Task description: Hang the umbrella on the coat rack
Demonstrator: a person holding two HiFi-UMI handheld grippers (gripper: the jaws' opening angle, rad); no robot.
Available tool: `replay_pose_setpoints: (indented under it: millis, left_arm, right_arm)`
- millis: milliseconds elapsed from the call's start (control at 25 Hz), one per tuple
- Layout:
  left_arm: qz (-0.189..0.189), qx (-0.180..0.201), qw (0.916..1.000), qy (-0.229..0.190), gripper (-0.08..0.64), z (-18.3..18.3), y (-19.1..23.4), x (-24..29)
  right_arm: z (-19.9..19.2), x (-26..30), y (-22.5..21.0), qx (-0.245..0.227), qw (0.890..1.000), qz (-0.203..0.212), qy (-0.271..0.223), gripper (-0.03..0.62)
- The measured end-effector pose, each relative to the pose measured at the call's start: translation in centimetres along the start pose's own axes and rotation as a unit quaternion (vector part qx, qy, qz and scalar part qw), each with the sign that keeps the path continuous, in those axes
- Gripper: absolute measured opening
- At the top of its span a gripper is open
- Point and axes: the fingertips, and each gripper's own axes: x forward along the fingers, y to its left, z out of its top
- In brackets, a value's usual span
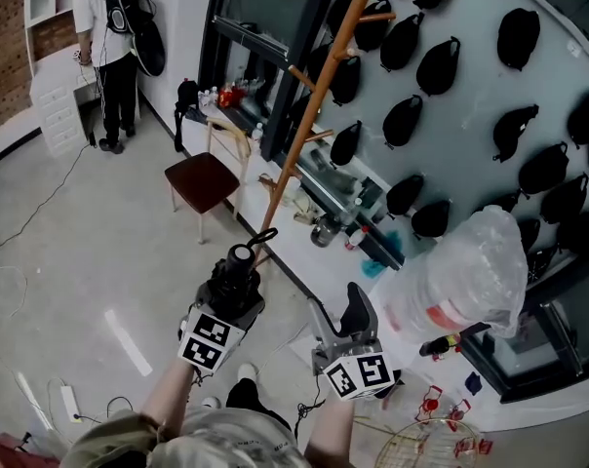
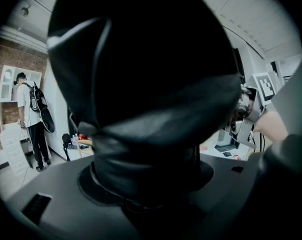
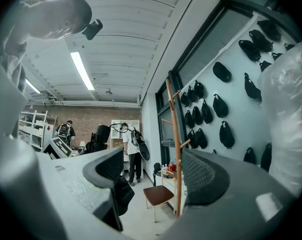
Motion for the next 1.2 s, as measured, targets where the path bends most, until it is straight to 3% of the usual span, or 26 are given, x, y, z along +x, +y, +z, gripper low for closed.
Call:
replay_pose_setpoints:
  millis: [440,680,960,1200]
  left_arm:
    - [0.017,0.007,0.9998,-0.010,0.301,4.7,0.0,6.7]
    - [0.007,0.018,0.9998,-0.010,0.301,6.7,-1.0,9.6]
    - [-0.020,0.033,0.9990,-0.020,0.301,8.4,-3.0,13.1]
    - [-0.037,0.073,0.9962,-0.030,0.302,8.5,-3.7,14.8]
  right_arm:
    - [2.8,5.1,-5.7,0.001,0.998,0.059,-0.024,0.357]
    - [3.8,7.3,-6.1,0.017,0.990,0.136,-0.028,0.357]
    - [3.5,9.1,-5.7,0.060,0.965,0.256,-0.014,0.359]
    - [2.9,11.0,-4.5,0.072,0.939,0.337,-0.004,0.359]
